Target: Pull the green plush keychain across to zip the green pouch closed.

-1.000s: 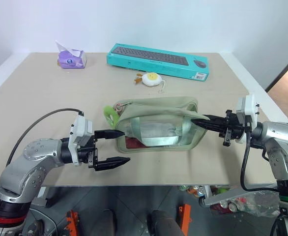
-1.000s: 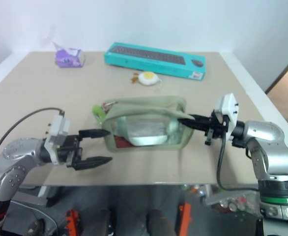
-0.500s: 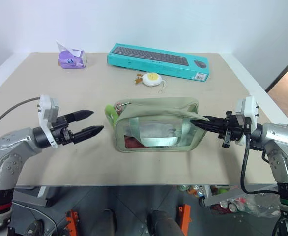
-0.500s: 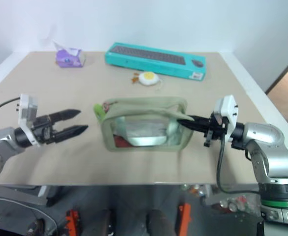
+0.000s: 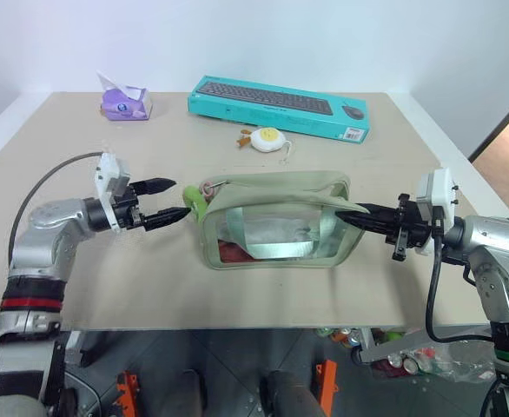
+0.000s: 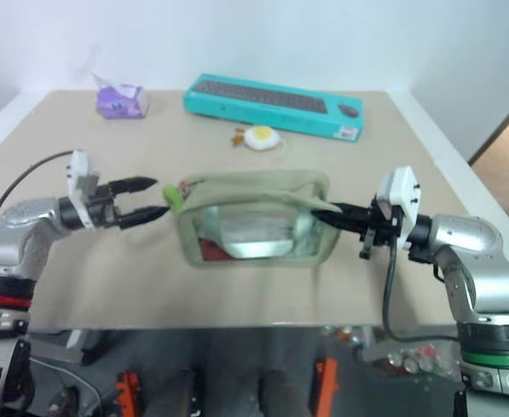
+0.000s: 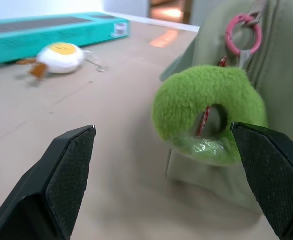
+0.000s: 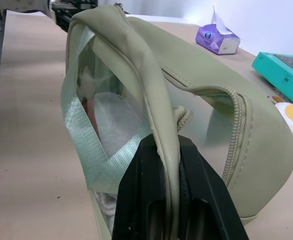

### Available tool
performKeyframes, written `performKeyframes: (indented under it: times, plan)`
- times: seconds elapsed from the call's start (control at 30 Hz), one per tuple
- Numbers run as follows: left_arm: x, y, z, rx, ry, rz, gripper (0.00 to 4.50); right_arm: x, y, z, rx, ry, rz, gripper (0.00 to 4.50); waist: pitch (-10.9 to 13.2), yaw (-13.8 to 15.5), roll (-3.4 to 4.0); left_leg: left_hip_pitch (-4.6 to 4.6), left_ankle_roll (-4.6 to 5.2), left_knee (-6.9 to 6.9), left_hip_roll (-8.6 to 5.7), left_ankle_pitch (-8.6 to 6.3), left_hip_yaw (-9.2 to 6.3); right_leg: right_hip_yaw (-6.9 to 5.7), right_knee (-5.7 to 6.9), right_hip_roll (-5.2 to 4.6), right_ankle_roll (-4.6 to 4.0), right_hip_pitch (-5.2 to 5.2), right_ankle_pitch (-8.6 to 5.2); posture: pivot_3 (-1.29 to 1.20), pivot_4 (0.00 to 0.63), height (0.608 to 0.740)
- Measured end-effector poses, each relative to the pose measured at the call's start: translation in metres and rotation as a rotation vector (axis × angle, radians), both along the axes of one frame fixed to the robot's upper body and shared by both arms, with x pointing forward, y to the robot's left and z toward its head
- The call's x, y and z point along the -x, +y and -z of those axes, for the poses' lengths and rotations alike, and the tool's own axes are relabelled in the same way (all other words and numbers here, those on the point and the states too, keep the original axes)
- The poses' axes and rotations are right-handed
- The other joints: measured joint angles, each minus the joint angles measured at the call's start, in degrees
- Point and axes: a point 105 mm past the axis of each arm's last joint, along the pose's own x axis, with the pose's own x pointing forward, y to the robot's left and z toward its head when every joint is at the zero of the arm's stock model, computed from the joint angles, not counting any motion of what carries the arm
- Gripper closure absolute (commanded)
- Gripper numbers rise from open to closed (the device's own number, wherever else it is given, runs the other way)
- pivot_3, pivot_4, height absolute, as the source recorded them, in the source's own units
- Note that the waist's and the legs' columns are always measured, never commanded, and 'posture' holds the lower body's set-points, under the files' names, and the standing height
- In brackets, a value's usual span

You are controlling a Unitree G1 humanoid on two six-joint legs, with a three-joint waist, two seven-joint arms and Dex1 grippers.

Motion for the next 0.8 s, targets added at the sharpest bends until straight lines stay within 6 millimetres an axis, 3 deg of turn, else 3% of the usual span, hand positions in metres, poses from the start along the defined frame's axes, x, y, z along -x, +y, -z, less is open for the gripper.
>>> performKeyframes:
  times: [0.1,0.2,0.5,0.57,0.8]
  plan:
    - [-0.003,-0.006,0.000,-0.015,0.001,0.057,0.00,0.001,0.001,-0.001,0.005,-0.005,0.002,4.45,0.00,-0.05,0.00,0.00,0.00,0.00,0.00,0.00,0.01,0.02,0.00,0.00,0.00,0.00,0.00,0.00,0.150,0.740]
    - [-0.005,-0.011,0.002,-0.010,0.007,0.086,0.75,0.002,0.000,0.000,0.010,-0.003,0.007,4.50,0.00,0.01,0.00,-0.01,0.00,0.00,0.00,0.00,-0.01,0.00,0.00,0.00,0.00,0.00,0.00,0.00,0.150,0.740]
    - [-0.007,-0.017,-0.011,0.004,-0.021,0.130,3.96,0.007,0.000,0.002,0.016,-0.001,0.005,4.50,0.00,-0.01,0.00,-0.02,0.00,0.01,0.00,0.00,-0.02,0.00,0.01,0.00,0.01,0.00,0.00,0.00,0.150,0.740]
    - [-0.007,-0.017,-0.011,0.006,-0.015,0.132,4.47,0.007,-0.001,0.002,0.019,-0.001,0.006,4.50,0.00,0.00,0.00,-0.02,0.00,0.01,0.00,0.00,-0.02,-0.01,0.02,0.00,0.01,0.00,0.00,0.00,0.150,0.740]
    - [0.000,-0.023,-0.035,0.058,-0.045,0.160,4.47,0.007,-0.002,0.001,0.026,0.000,0.006,4.50,0.00,0.01,-0.01,-0.04,0.00,0.02,-0.01,0.00,-0.03,-0.01,0.02,-0.02,0.02,0.02,0.00,0.00,0.150,0.740]
